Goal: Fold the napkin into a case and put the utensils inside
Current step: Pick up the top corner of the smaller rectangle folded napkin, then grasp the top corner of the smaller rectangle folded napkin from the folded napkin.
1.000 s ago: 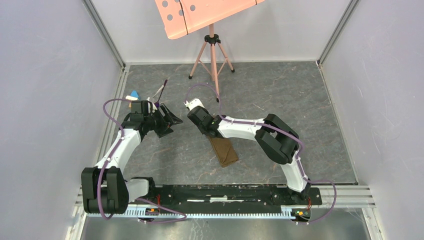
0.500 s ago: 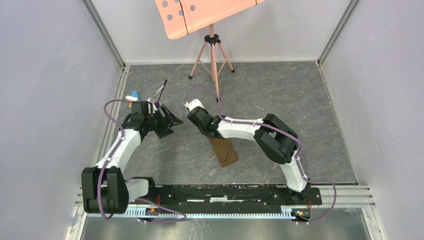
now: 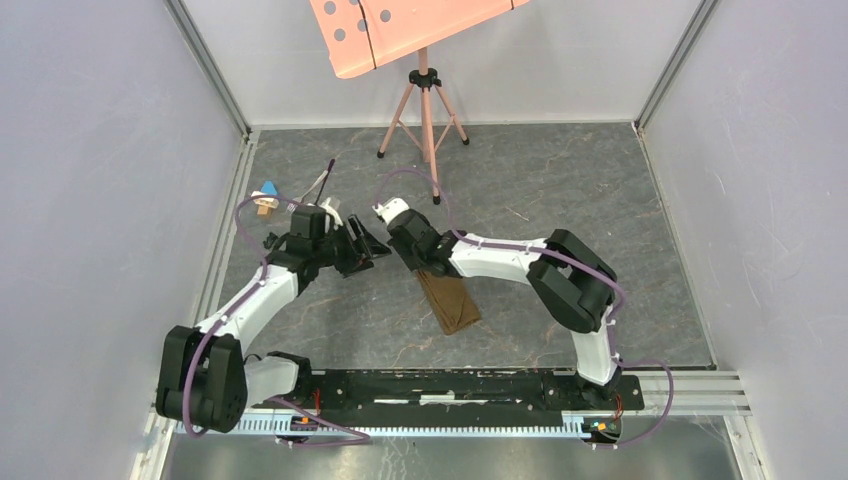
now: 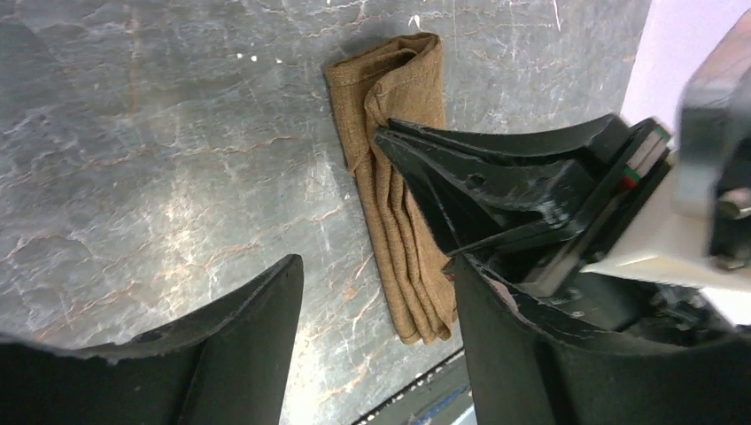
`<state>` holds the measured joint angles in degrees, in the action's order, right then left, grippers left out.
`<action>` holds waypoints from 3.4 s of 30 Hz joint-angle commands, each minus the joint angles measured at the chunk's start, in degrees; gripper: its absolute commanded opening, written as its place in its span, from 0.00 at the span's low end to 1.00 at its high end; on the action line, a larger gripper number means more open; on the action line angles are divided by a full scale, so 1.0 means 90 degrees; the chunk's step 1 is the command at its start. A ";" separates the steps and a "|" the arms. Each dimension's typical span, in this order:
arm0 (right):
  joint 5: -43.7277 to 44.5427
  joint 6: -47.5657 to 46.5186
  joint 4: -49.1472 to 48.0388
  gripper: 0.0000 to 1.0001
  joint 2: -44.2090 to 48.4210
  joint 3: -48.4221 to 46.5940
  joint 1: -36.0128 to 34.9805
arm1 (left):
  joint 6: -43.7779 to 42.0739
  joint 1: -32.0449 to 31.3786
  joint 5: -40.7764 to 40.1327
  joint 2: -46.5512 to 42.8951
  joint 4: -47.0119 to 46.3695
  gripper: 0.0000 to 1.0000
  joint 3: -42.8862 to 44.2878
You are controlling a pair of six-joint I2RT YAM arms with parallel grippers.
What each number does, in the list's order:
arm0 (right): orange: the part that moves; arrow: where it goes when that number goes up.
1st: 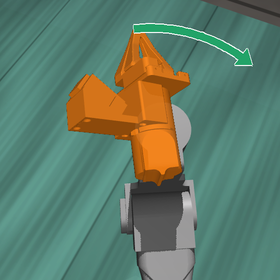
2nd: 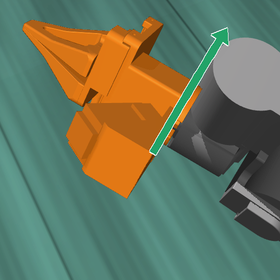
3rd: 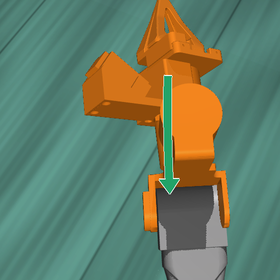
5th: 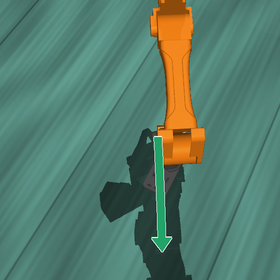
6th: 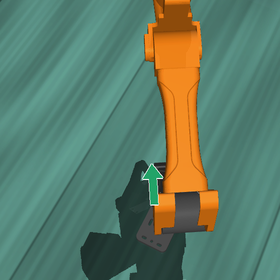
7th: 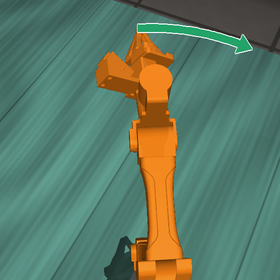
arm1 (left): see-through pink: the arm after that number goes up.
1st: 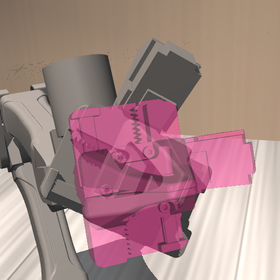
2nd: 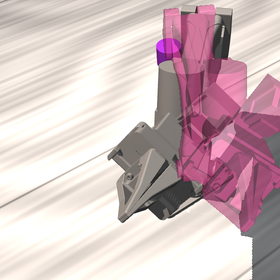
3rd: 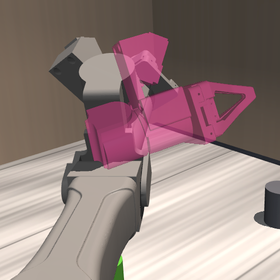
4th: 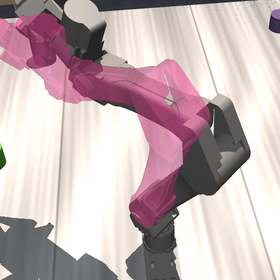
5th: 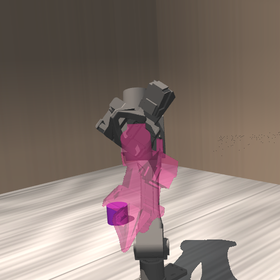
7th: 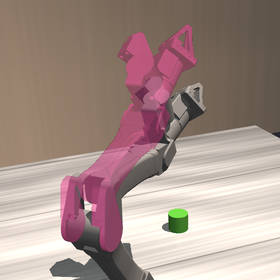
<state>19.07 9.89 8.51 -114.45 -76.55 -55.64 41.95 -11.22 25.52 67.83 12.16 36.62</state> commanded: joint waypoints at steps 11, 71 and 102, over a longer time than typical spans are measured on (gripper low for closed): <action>-0.2093 0.0653 -0.0899 0.00 0.0965 0.1065 0.0972 | -0.0060 -0.1362 -0.1614 0.0633 -0.3797 0.57 -0.1078; -0.4314 0.1501 -0.1278 0.00 0.1230 0.1394 0.1828 | -0.2395 -0.3548 -0.5035 0.2966 -0.3080 0.38 0.0717; -0.4228 0.1310 -0.0962 0.00 0.1100 0.1263 0.1615 | -0.2089 -0.3545 -0.5288 0.2401 -0.3038 0.11 0.0393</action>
<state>-18.15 22.90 -1.54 -105.65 -62.89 -39.99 22.44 -43.27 -18.57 93.89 -13.34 41.08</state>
